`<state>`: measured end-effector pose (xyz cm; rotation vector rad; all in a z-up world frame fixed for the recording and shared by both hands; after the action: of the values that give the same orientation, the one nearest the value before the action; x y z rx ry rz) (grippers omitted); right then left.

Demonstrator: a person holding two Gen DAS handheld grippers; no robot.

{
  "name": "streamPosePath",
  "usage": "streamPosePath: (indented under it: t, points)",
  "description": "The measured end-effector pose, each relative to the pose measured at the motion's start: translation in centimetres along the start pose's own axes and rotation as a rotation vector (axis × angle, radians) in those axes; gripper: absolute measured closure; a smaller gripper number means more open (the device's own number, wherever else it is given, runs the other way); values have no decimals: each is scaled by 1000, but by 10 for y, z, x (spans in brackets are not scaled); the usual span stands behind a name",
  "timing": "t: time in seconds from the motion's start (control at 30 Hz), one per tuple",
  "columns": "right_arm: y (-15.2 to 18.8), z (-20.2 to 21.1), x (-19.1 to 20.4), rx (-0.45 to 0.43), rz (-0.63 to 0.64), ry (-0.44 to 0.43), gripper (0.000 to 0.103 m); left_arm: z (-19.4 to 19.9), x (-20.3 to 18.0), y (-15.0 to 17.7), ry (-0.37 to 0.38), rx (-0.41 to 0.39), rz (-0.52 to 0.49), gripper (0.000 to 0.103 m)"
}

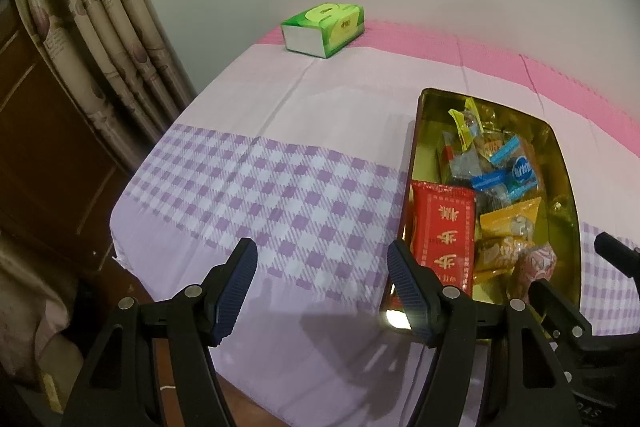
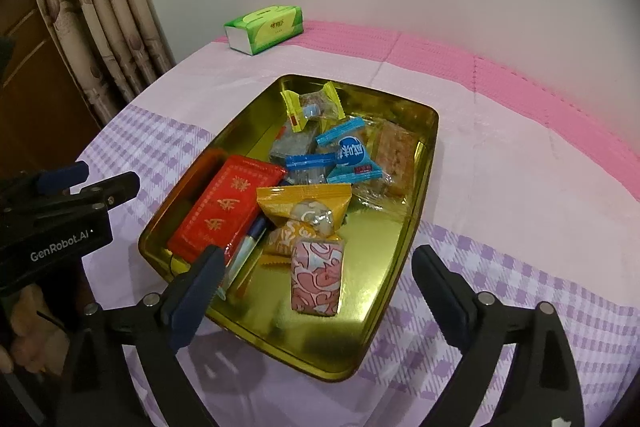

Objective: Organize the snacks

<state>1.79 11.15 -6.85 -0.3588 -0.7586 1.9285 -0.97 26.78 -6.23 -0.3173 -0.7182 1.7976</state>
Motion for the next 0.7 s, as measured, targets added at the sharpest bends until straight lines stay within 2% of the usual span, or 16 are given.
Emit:
streamPosePath:
  t: [0.1,0.7]
  points:
    - [3,0,-2,8,-14,0,8,1,-2,1,-1,-3,-12,30]
    - [14,-9,-5,38,-26,-5,5,1,-4,3,-12,1,-31,29]
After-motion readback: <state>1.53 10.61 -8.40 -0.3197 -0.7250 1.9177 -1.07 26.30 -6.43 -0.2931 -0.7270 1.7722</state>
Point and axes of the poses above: each gripper's, at about its wrist camera, not at the fingertips, and z roughly against the way its jaws point, x to its left, y to its underside, the point moved 7 cm from there along -z, roughly the way its jaws point, and after that the axes turned 4 degrees about -x, right-handed, at the moved point
